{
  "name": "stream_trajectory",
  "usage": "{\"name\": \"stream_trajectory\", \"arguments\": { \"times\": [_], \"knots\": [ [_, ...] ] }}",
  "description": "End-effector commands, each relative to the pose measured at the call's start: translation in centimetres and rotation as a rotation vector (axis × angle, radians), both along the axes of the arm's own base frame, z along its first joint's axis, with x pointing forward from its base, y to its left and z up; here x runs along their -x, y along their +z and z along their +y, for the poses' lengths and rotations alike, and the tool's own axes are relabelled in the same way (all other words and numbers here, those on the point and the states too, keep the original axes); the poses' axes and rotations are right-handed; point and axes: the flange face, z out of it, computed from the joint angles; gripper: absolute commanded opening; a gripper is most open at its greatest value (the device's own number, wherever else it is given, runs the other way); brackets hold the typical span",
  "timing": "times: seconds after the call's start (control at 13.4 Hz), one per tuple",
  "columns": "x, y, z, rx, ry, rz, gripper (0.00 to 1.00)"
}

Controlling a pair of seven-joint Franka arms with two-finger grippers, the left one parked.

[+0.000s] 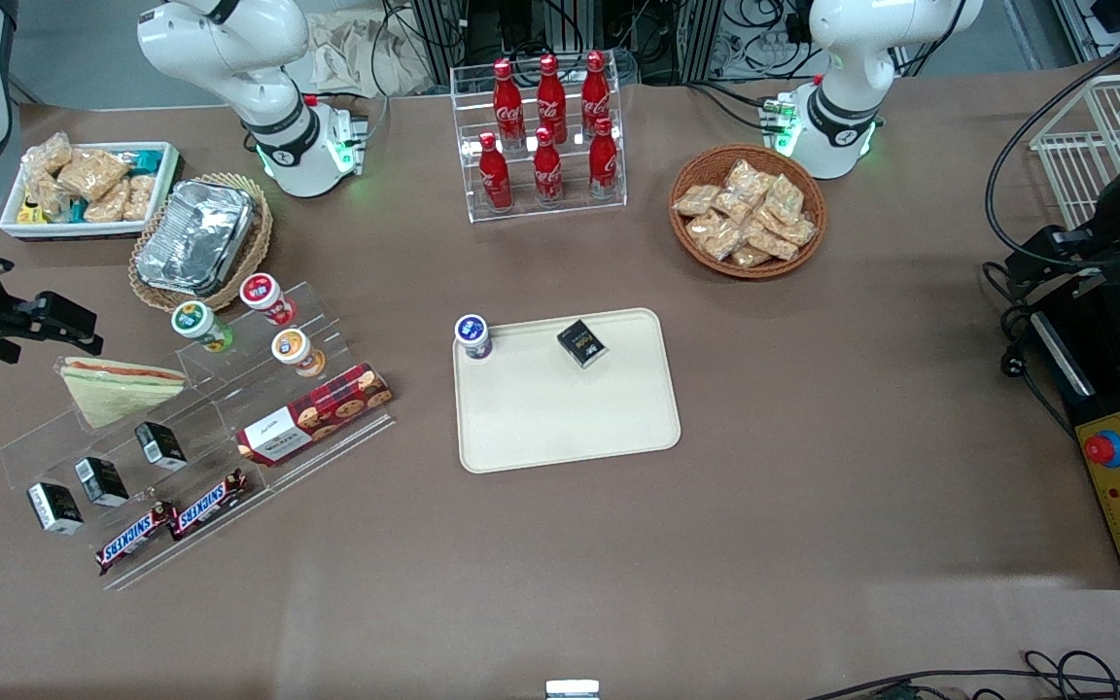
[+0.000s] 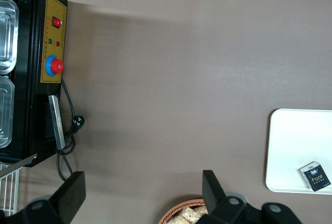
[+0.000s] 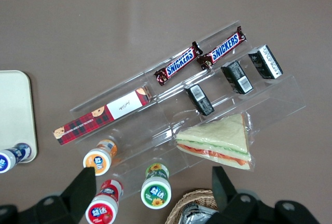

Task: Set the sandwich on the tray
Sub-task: 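Move the right gripper down toward the wrapped sandwich in the acrylic display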

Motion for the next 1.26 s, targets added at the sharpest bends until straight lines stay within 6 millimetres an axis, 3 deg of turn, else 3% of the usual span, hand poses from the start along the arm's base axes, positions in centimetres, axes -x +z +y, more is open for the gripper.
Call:
{"name": "stream_trajectory", "arguments": {
  "times": [0.0,0.37,0.67,0.89,1.19],
  "knots": [
    [-0.3,-0.2,0.0,0.003,-0.012,-0.005,0.99],
    [-0.1,0.2,-0.3,0.006,-0.039,-0.008,0.99],
    [0.4,0.9,-1.2,0.032,-0.477,-0.02,0.99],
    [0.9,1.1,-4.3,0.022,-0.826,-0.033,0.99],
    [0.8,0.3,-4.8,0.023,-0.99,-0.023,0.99]
  ]
}}
